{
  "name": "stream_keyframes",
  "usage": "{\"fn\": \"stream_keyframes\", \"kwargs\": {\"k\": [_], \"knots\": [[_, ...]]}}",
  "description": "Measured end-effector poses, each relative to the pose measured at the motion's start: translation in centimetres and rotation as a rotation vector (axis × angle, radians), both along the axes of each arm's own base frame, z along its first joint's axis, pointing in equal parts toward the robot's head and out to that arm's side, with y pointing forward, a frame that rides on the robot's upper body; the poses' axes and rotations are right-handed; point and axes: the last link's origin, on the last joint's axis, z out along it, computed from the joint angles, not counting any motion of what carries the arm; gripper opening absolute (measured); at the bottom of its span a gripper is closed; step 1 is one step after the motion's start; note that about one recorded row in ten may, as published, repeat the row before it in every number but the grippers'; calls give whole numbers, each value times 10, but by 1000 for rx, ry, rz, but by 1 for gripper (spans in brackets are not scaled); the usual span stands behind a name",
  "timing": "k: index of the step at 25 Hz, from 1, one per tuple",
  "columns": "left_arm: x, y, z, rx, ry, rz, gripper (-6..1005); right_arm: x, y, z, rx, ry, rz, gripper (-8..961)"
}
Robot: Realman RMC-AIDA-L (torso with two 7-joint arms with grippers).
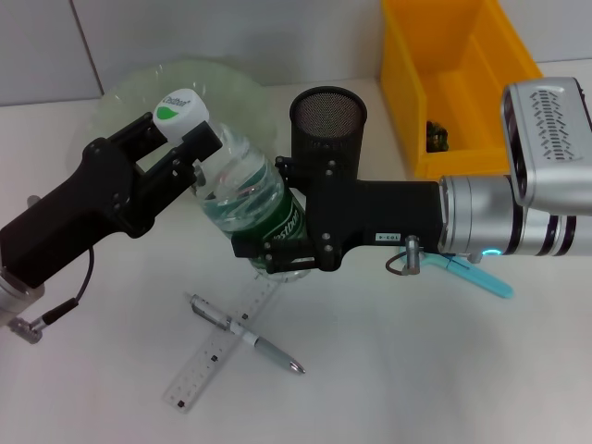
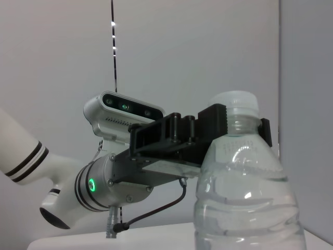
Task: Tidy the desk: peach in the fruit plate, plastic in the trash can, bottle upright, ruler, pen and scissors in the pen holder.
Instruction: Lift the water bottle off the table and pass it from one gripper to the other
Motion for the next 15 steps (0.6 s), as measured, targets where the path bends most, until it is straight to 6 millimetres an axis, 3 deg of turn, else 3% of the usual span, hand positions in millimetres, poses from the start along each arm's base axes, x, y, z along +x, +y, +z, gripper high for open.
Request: {"fn": "stream_keyframes", "kwargs": {"k": [15], "knots": [[0, 0, 0, -3, 0, -2, 433, -3, 4, -1, -2, -12, -9, 773]]}}
